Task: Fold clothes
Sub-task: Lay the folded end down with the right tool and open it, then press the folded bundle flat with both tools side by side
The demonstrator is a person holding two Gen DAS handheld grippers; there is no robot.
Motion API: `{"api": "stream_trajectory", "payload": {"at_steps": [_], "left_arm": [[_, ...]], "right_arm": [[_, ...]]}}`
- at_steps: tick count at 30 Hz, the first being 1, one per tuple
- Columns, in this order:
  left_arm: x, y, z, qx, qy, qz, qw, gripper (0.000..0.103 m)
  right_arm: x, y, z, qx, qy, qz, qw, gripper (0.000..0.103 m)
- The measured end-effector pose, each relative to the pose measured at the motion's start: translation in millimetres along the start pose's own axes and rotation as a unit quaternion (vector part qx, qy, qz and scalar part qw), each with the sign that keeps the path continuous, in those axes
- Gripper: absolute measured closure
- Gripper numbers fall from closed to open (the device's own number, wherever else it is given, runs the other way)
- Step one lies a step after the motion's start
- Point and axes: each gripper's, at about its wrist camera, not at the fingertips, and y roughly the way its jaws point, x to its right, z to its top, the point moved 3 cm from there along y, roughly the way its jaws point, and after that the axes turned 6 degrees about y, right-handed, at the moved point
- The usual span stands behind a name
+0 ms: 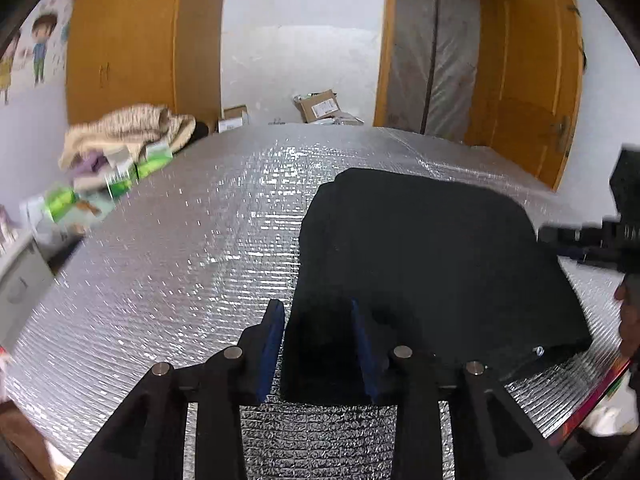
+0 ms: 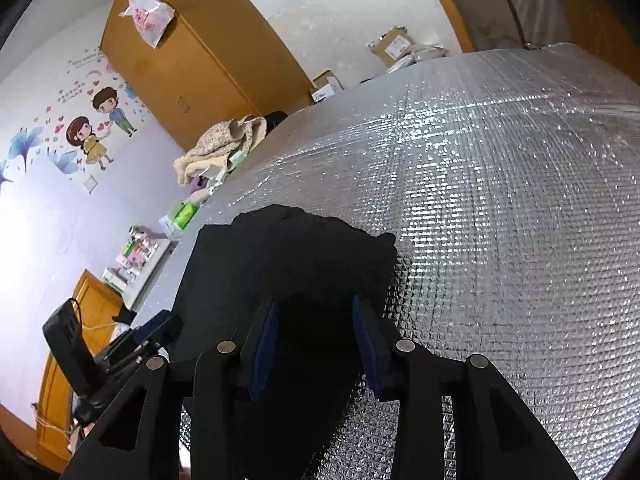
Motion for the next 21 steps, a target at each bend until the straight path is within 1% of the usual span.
{"api": "stream_trajectory", "payload": {"at_steps": [2, 5, 6, 7, 8, 11, 12, 13, 14, 15, 18, 20, 21], "left_arm": [[-9, 3, -1, -0.006, -0.028, -0.016, 0.9995, 0.056], [-16, 3, -4, -0.011, -0.051, -0.046, 0.9976, 0.057], [-16, 3, -5, -0.012, -0.055, -0.055, 0.9969, 0.06], [-16, 2, -6, -0.013, -0.059, -0.064, 0.9961, 0.071], [-15, 2, -6, -0.014, -0.06, -0.069, 0.9957, 0.077], [-9, 1, -5, -0.015, -0.065, -0.08, 0.9945, 0.083], [-8, 2, -5, -0.015, -0.071, -0.088, 0.9935, 0.083], [-7, 3, -6, -0.017, -0.083, -0.105, 0.9908, 0.084], [-6, 4, -7, -0.02, -0.098, -0.129, 0.9866, 0.084], [-2, 6, -8, -0.023, -0.105, -0.15, 0.9828, 0.084], [27, 11, -13, -0.03, -0.102, -0.207, 0.9726, 0.084], [44, 13, -15, -0.032, -0.094, -0.234, 0.9673, 0.084], [52, 14, -15, -0.033, -0.09, -0.244, 0.9652, 0.084]], "right_arm": [[4, 1, -2, -0.004, 0.009, 0.004, 1.0, 0.06], [7, 1, -4, -0.004, 0.018, 0.008, 1.0, 0.059], [9, 2, -4, -0.006, 0.021, 0.008, 1.0, 0.059], [11, 3, -5, -0.008, 0.025, 0.009, 1.0, 0.058], [12, 4, -5, -0.01, 0.028, 0.009, 1.0, 0.058], [18, 7, -6, -0.017, 0.04, 0.014, 0.999, 0.058], [21, 6, -5, -0.017, 0.044, 0.017, 0.999, 0.06], [24, 4, -3, -0.016, 0.049, 0.019, 0.999, 0.064], [28, 2, -1, -0.012, 0.053, 0.017, 0.998, 0.083], [33, -1, 2, -0.007, 0.058, 0.012, 0.998, 0.093], [54, -14, 14, 0.009, 0.075, -0.002, 0.997, 0.093], [69, -22, 21, 0.019, 0.082, -0.023, 0.996, 0.093], [75, -25, 24, 0.023, 0.088, -0.033, 0.995, 0.091]]}}
